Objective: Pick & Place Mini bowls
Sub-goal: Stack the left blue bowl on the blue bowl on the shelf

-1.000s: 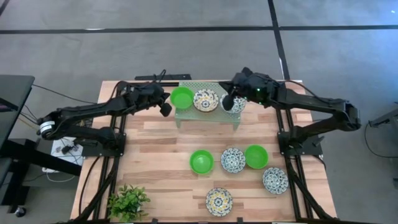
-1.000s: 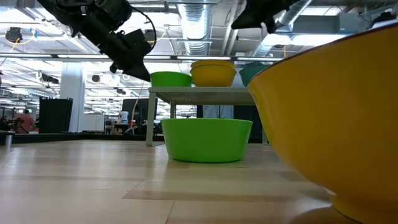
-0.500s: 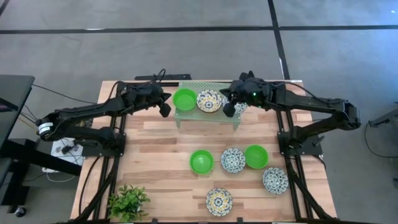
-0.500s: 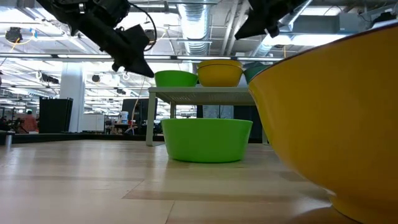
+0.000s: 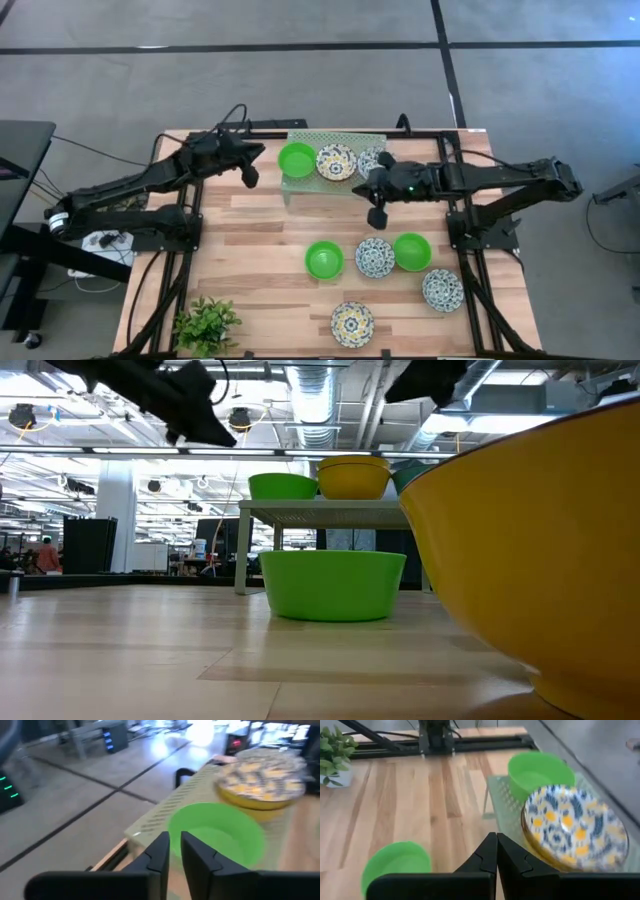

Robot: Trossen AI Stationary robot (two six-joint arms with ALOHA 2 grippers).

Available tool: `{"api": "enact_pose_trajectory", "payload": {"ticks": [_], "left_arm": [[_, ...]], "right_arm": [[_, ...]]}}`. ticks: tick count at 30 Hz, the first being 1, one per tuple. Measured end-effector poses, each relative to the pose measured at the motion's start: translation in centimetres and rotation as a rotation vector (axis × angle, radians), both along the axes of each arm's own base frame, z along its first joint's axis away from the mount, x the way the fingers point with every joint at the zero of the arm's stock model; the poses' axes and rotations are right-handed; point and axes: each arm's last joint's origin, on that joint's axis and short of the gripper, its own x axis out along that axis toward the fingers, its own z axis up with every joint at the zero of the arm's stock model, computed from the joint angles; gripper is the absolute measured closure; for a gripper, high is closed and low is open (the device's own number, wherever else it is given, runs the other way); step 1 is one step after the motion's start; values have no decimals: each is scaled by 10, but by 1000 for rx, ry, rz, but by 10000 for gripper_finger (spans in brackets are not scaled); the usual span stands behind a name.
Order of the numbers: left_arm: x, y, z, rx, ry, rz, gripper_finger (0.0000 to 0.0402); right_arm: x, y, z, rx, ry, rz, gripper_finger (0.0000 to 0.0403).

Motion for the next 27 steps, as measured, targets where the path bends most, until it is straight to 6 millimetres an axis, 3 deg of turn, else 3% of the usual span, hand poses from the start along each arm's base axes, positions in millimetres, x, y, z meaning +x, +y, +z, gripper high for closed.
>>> {"api": "enact_pose_trajectory", "payload": {"ticks": [6, 12, 18, 27], "left_arm": [[-4, -12, 4, -64, -45, -275, 322], [1, -30, -26, -161, -3, -466, 320], [7, -54, -52, -246, -68, -576, 320], [11, -73, -48, -103, -145, -711, 320]], "right_arm": [[-28, 9, 0, 50, -6, -87, 403], [-42, 19, -47, 125, -79, -131, 403], [-42, 25, -80, 161, -169, -82, 403], [-20, 17, -87, 111, -238, -103, 403]]}}
